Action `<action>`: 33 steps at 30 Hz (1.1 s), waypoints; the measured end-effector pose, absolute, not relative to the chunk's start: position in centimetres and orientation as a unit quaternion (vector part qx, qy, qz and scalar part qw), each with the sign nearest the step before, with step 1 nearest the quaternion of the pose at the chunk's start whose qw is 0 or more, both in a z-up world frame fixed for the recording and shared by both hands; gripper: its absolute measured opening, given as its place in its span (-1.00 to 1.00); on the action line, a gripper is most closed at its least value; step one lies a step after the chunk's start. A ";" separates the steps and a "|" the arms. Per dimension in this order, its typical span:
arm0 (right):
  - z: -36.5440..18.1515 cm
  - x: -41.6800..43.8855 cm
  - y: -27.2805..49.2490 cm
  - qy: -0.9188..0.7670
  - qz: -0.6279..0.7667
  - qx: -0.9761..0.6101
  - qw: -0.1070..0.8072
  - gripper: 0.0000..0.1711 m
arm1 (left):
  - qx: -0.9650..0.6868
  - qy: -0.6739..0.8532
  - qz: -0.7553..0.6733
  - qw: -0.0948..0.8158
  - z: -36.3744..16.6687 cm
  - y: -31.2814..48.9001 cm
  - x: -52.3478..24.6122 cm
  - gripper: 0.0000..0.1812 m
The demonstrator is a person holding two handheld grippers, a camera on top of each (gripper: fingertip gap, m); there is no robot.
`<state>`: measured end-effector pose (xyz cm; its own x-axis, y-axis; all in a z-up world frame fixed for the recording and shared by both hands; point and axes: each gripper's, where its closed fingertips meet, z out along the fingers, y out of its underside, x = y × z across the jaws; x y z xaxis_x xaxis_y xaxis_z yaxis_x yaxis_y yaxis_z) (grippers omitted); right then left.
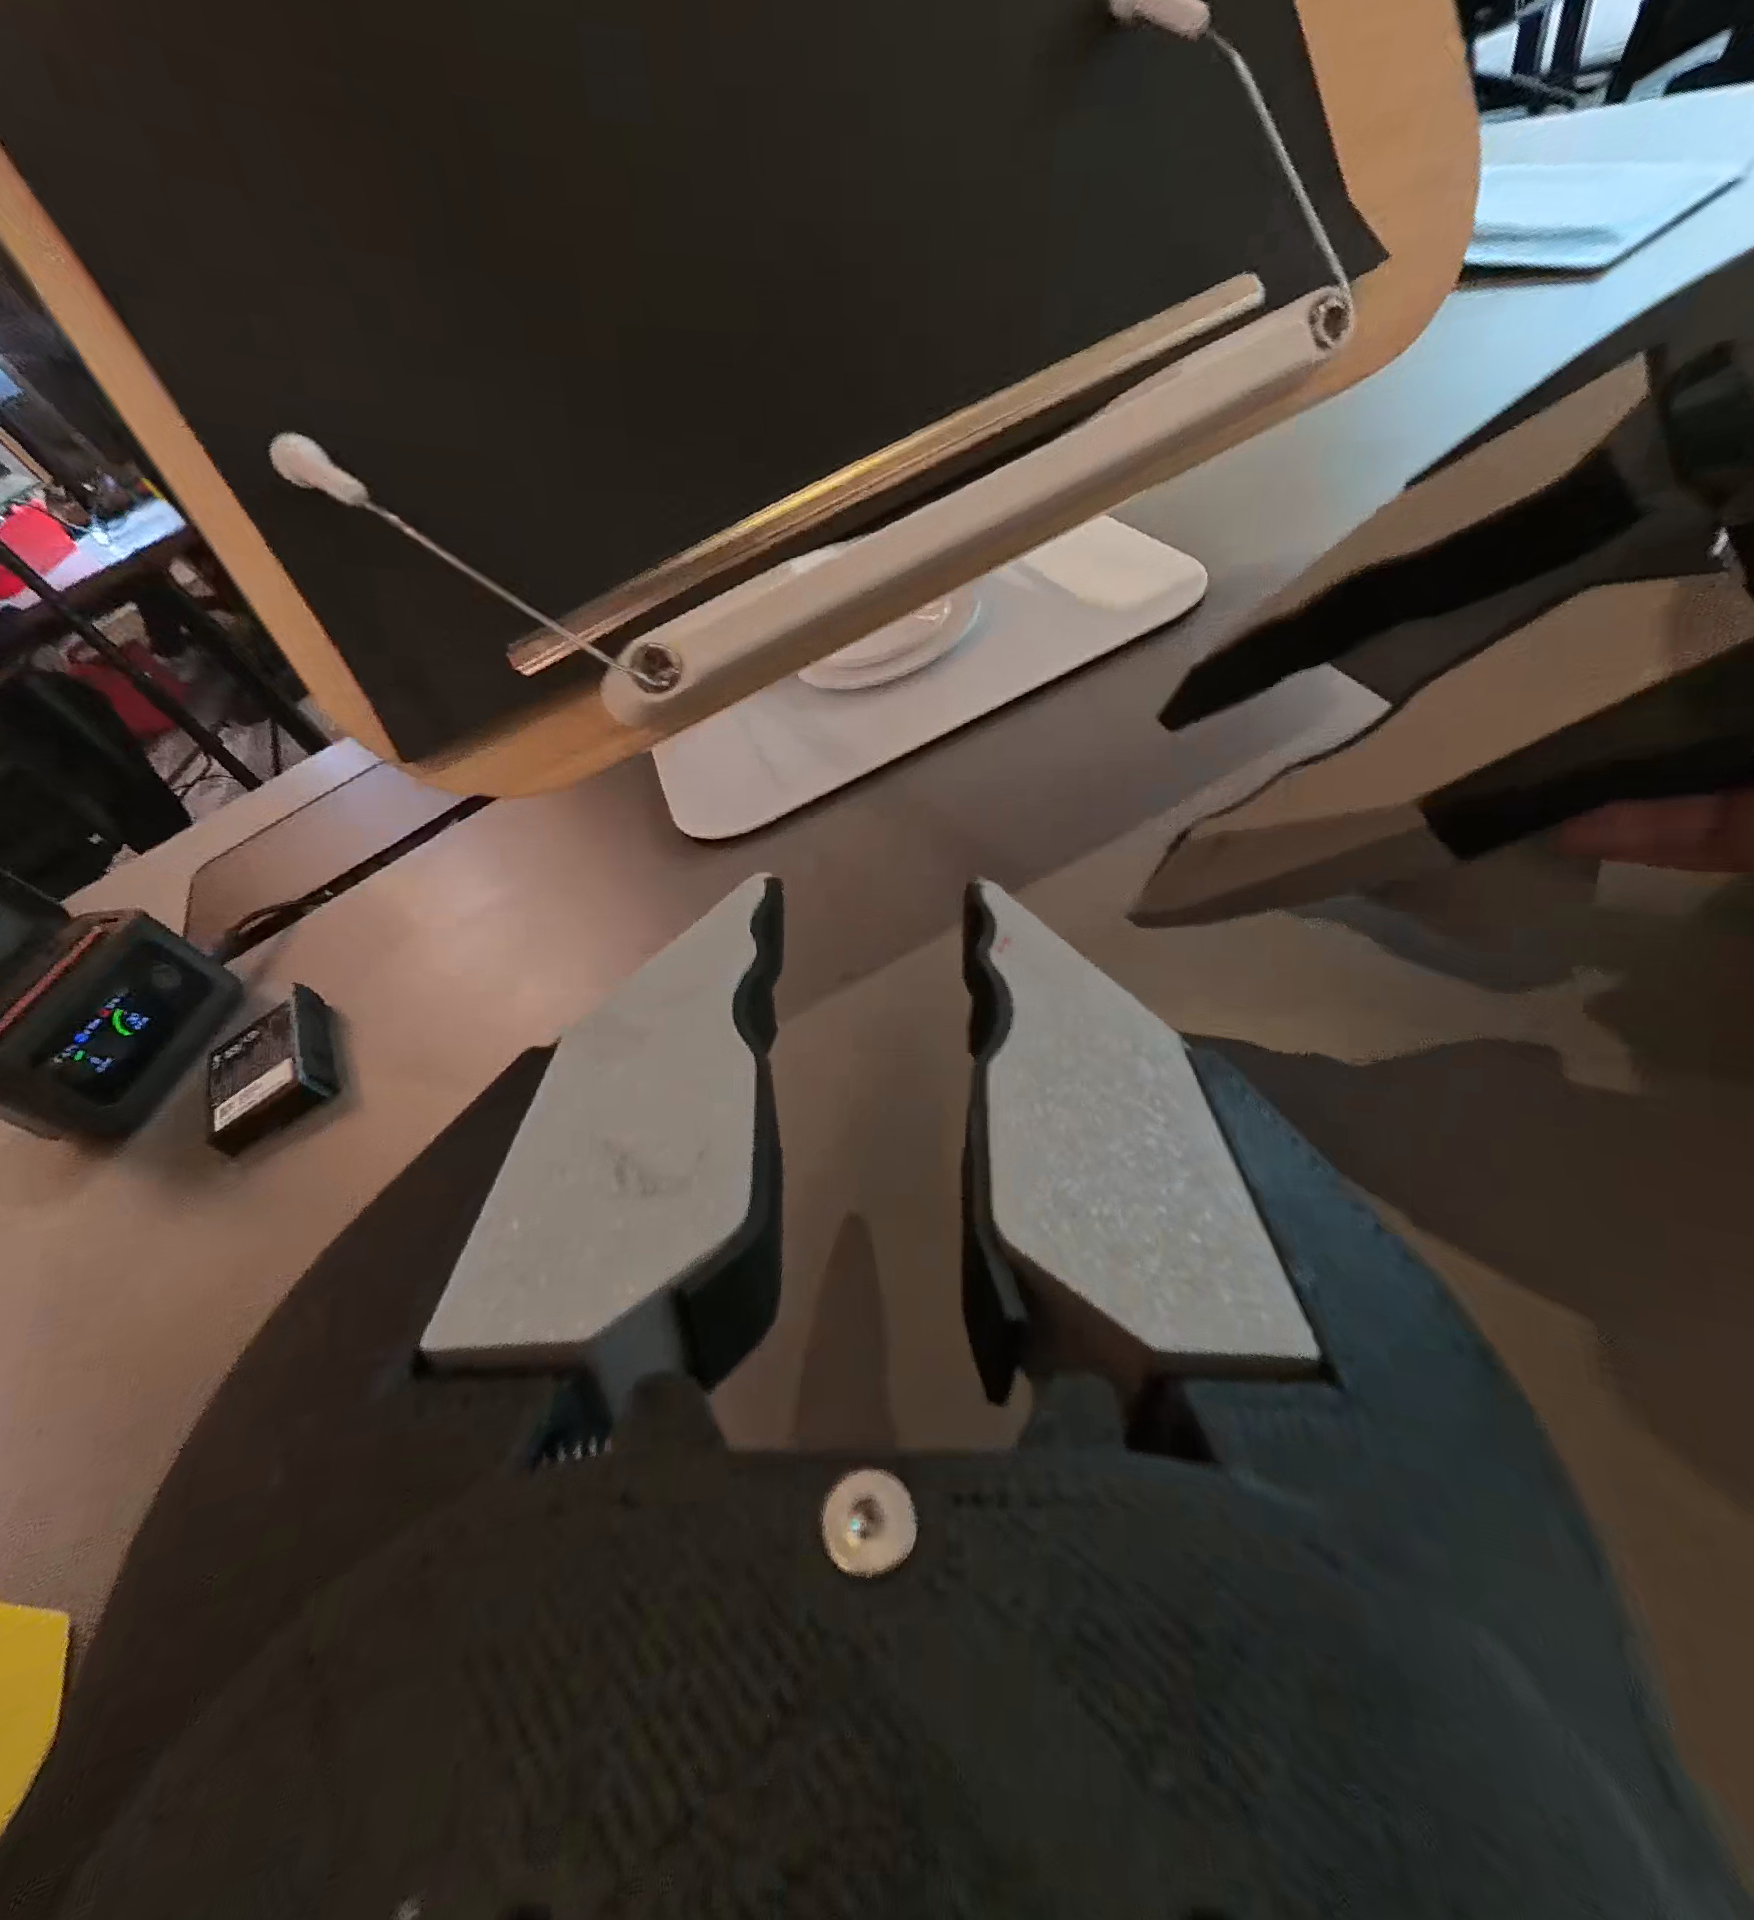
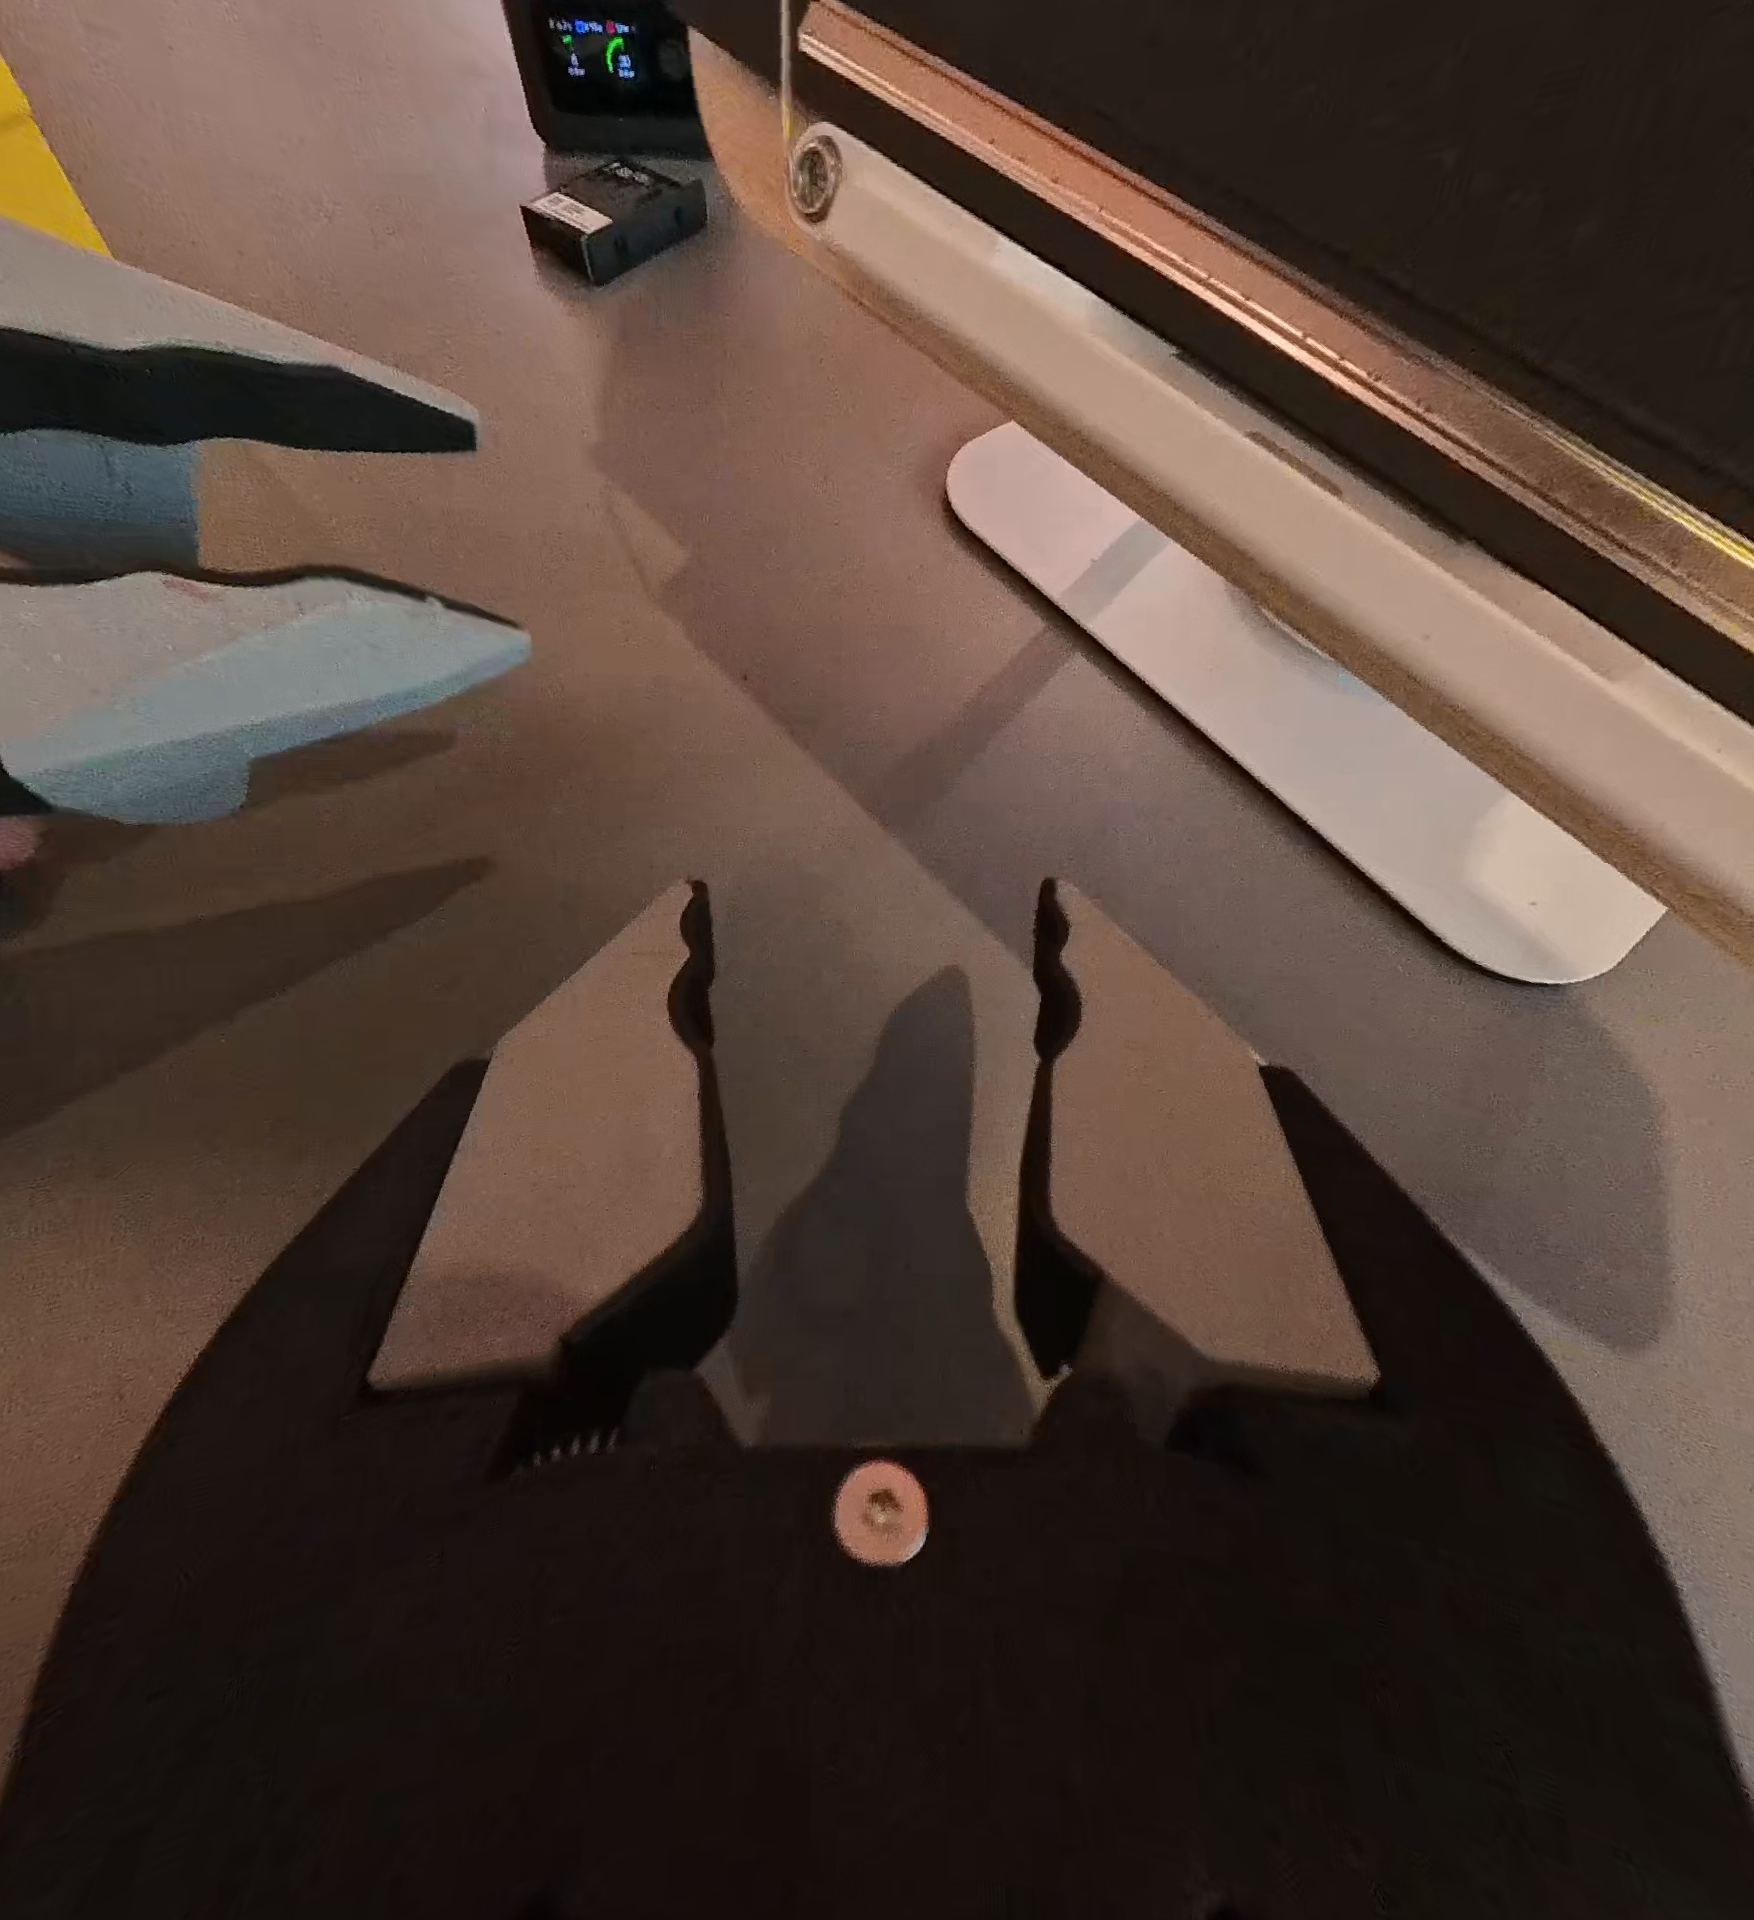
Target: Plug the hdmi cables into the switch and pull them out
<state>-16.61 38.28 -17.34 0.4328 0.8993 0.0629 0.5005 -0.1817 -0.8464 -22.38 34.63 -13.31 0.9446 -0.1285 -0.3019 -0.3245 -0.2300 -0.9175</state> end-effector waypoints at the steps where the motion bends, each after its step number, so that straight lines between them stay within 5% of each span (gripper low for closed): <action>1: -17.3 -16.6 38.2 -0.477 0.239 -0.731 0.424 -0.31 | -0.775 0.140 0.080 0.611 -13.0 34.6 -22.6 -0.69; 11: -16.7 -16.9 37.3 -0.480 0.268 -0.719 0.426 -0.43 | -0.770 0.154 0.058 0.616 -12.9 34.4 -22.1 -0.75; 22: -16.9 -16.9 36.8 -0.485 0.269 -0.718 0.420 -0.30 | -0.762 0.111 0.010 0.637 -12.1 34.2 -23.1 -0.59; 33: -16.8 -17.0 36.5 -0.496 0.268 -0.709 0.424 -0.38 | -0.753 0.128 0.019 0.645 -11.9 33.8 -22.6 -0.52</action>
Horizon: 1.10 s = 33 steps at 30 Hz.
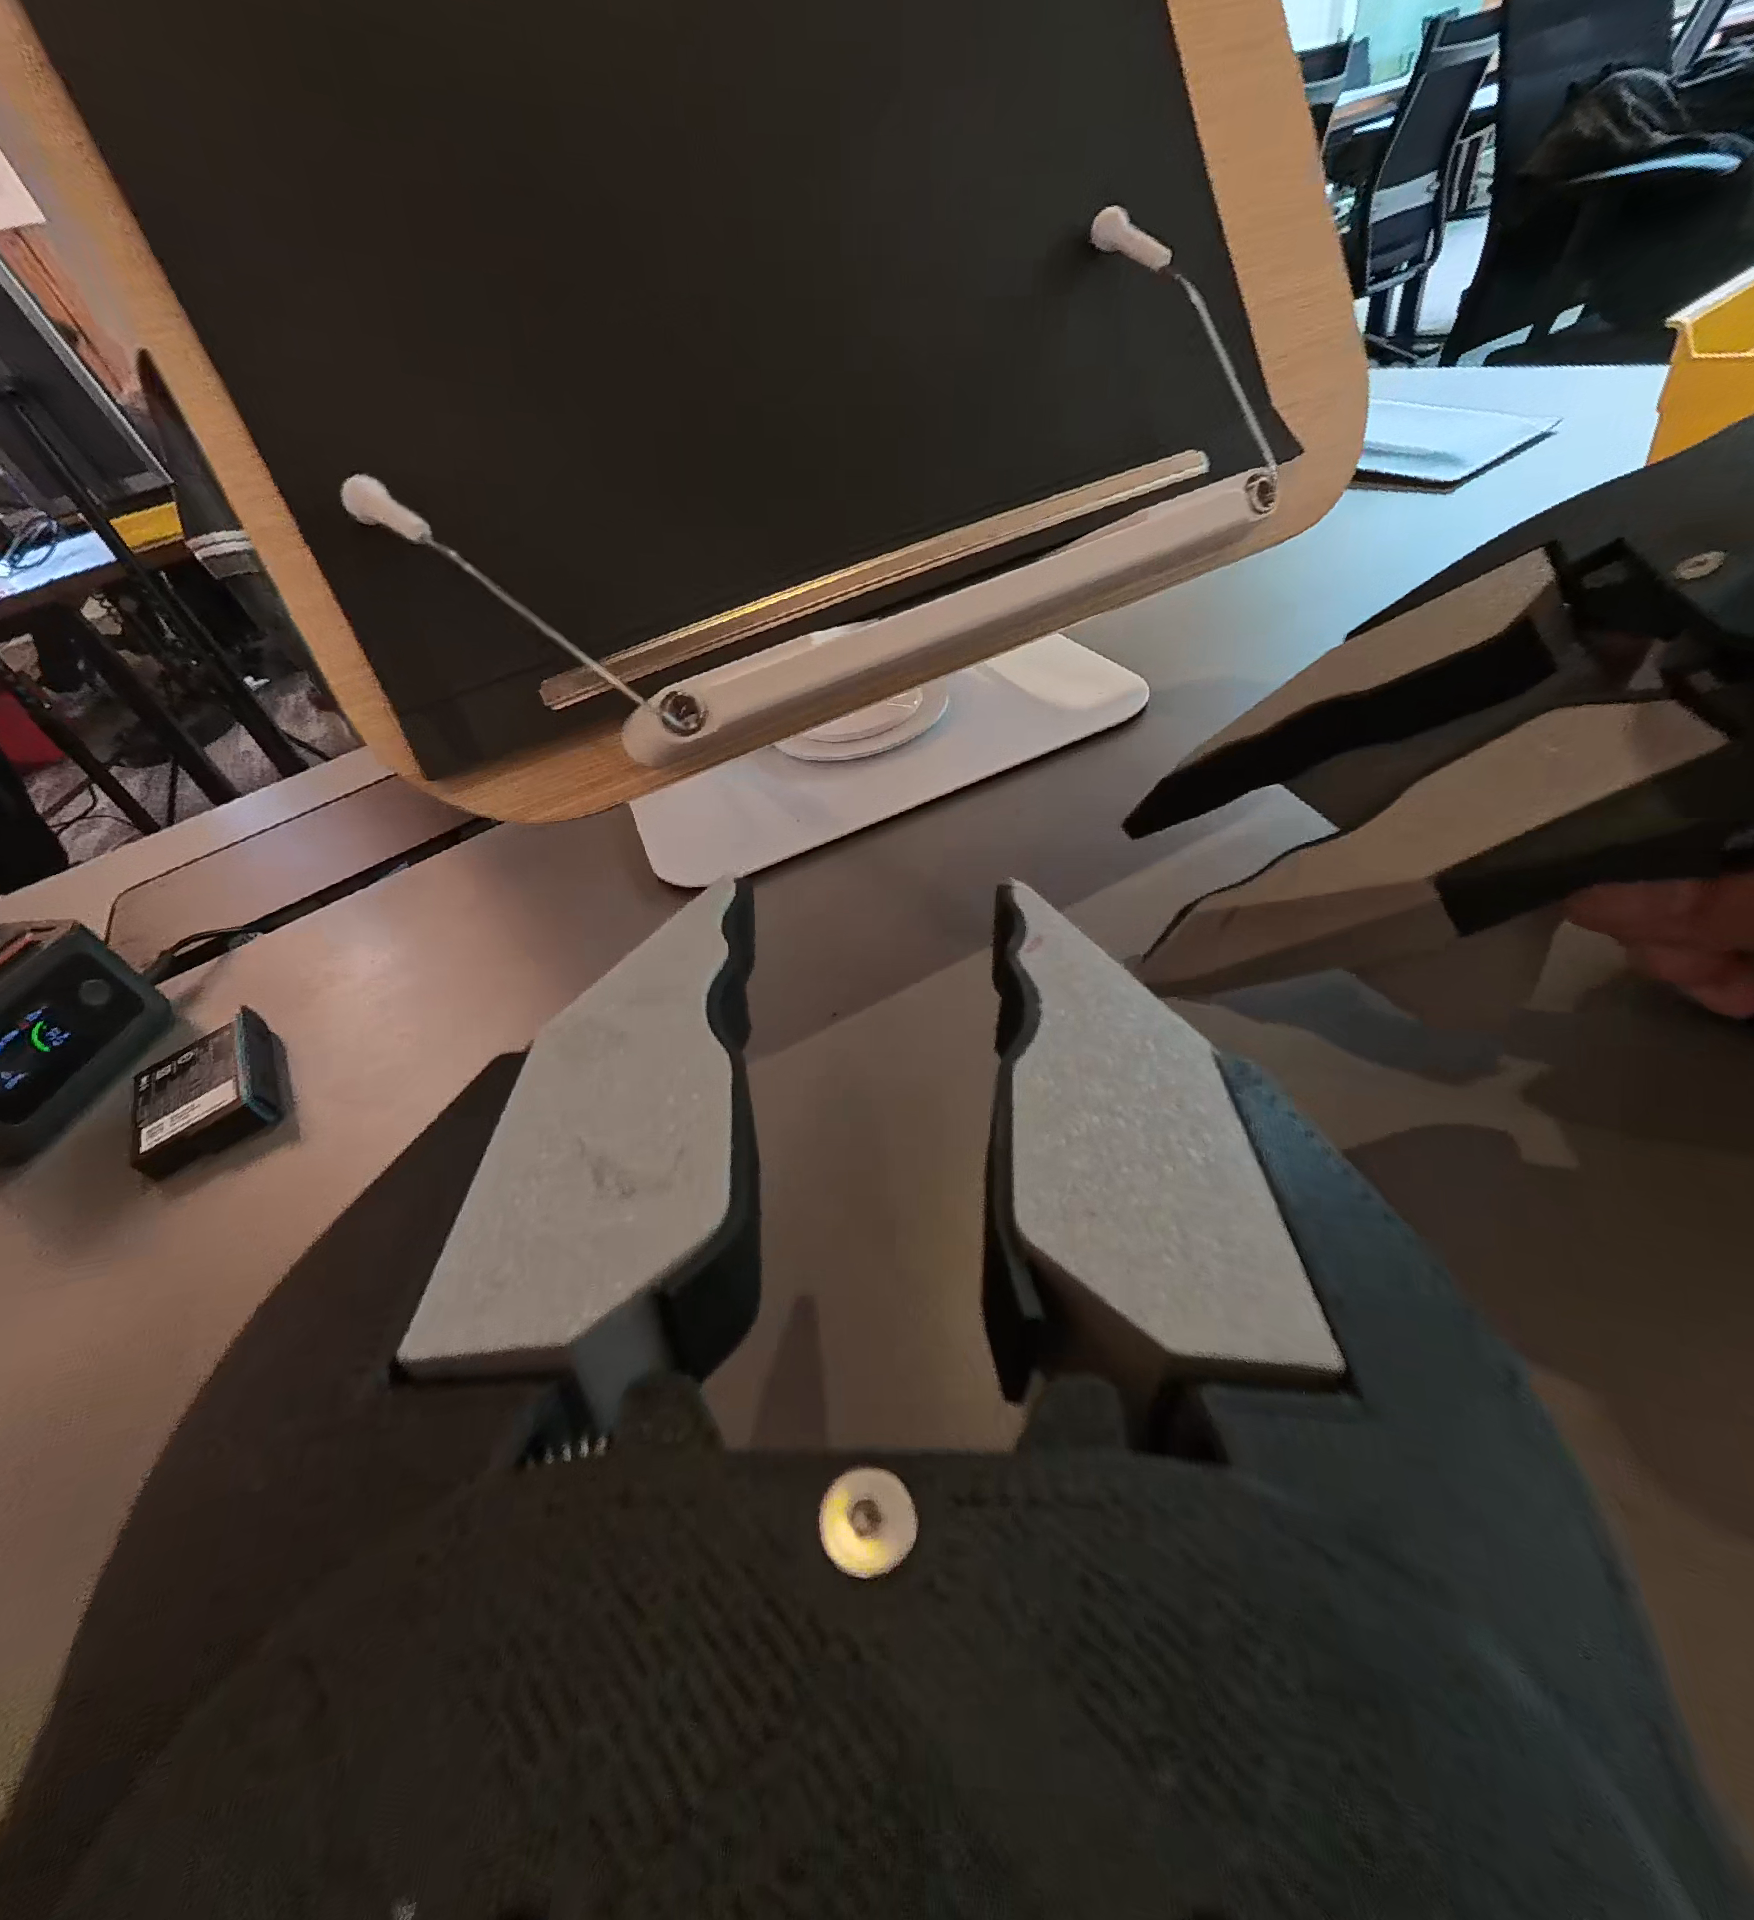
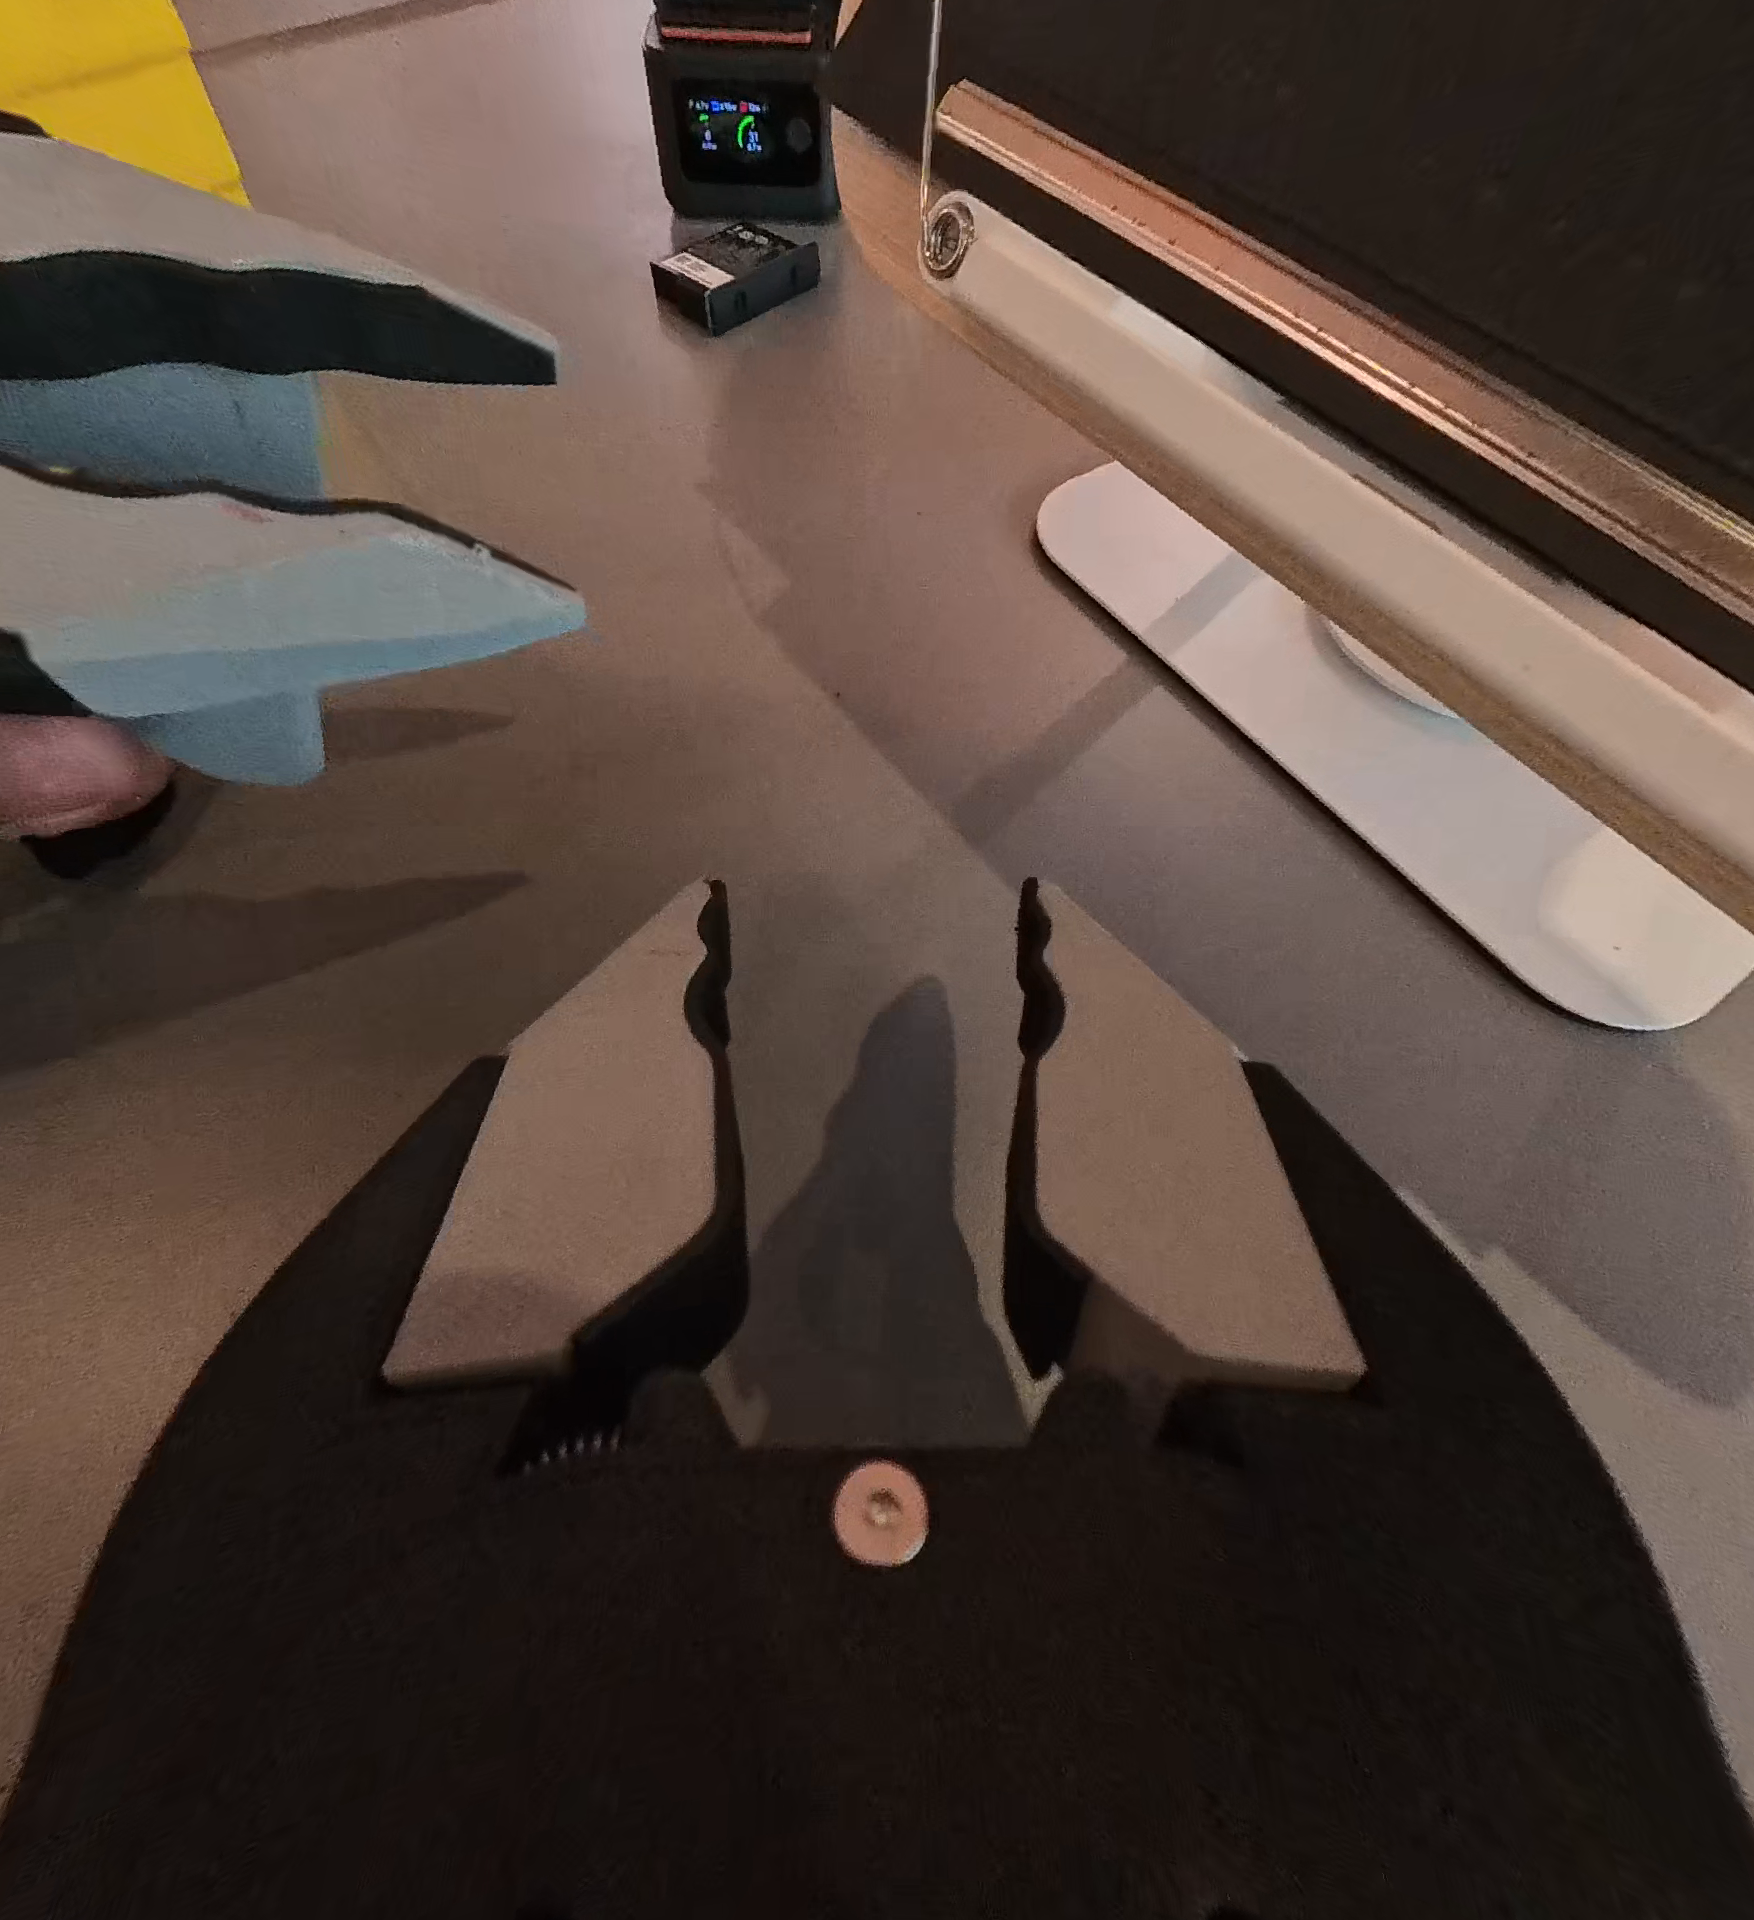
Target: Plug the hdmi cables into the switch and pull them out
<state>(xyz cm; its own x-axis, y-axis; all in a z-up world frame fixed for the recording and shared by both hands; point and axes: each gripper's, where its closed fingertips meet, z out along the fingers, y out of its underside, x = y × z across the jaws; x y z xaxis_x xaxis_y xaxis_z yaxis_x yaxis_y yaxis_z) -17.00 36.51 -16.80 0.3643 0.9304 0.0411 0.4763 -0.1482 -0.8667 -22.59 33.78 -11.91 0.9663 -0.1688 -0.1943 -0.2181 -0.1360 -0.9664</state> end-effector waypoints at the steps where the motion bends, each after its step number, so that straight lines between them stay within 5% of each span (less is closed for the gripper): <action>1: -16.7 -17.0 36.5 -0.495 0.272 -0.708 0.424 -0.39 | -0.757 0.124 0.024 0.641 -12.1 33.8 -22.9 -0.57; 14: -16.3 -16.9 36.4 -0.489 0.302 -0.702 0.420 -0.46 | -0.804 0.172 -0.062 0.566 -13.8 29.1 -18.0 -0.34; 18: -16.4 -17.0 36.3 -0.496 0.297 -0.699 0.421 -0.46 | -0.782 0.259 -0.025 0.566 -7.7 23.9 -16.4 -0.34; 25: -16.3 -17.0 36.5 -0.490 0.302 -0.702 0.418 -0.46 | -0.835 0.321 0.152 0.421 1.4 19.4 -32.7 -0.20; 33: -16.4 -17.0 36.8 -0.484 0.309 -0.708 0.411 -0.45 | -0.860 0.401 0.155 0.274 -2.3 15.7 -41.5 -0.42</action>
<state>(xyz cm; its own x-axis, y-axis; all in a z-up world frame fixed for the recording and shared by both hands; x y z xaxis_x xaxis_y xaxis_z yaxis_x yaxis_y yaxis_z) -16.96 36.80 -16.43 0.3413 0.9391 -0.0387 0.4313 -0.1931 -0.8813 -41.47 15.66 -2.27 0.6306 -0.6054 -0.4857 -0.7747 -0.5286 -0.3470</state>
